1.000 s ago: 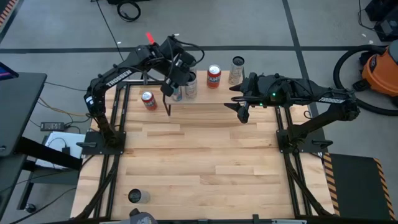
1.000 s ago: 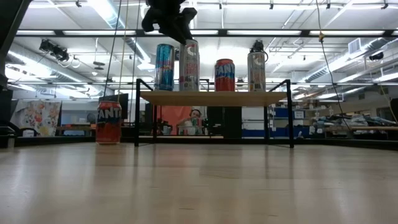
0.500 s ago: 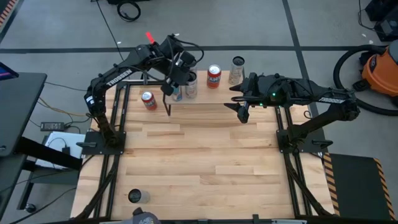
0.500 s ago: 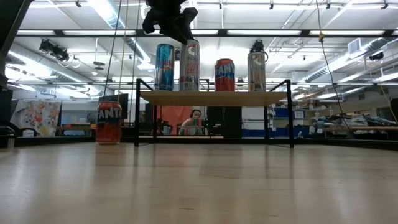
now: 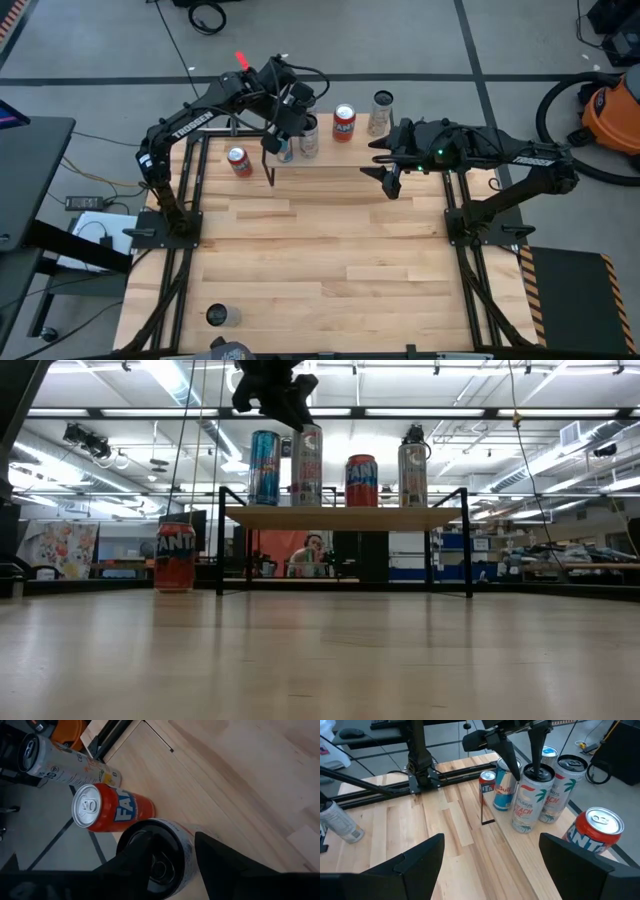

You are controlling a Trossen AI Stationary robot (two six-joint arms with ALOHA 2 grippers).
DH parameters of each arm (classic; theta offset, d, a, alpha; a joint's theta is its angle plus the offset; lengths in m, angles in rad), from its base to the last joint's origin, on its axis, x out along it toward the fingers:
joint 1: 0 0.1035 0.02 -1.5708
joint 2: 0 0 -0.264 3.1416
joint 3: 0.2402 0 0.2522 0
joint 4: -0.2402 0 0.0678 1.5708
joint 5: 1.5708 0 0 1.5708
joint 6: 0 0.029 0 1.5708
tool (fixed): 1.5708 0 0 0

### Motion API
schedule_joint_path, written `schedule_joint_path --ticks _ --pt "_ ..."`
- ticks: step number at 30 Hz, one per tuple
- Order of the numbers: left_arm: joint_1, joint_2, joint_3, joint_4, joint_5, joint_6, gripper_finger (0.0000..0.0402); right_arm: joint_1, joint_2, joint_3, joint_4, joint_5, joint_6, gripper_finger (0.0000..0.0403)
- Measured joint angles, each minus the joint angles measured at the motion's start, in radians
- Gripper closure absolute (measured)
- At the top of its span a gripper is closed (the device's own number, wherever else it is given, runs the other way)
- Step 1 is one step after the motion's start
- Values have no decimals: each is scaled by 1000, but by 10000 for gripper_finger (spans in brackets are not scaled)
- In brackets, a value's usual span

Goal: Place canned beverage on shelf
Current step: Put the white pink soda can on the shelf aligned with the other white pink soda can

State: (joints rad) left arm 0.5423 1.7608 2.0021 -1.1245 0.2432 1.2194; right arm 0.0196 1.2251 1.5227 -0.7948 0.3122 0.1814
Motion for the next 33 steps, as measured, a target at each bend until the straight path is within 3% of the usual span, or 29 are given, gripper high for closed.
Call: schedule_joint_path --ticks 33 --pt "6 -2 1 4 -14 -84 246 0 0 0 0 0 2 67"
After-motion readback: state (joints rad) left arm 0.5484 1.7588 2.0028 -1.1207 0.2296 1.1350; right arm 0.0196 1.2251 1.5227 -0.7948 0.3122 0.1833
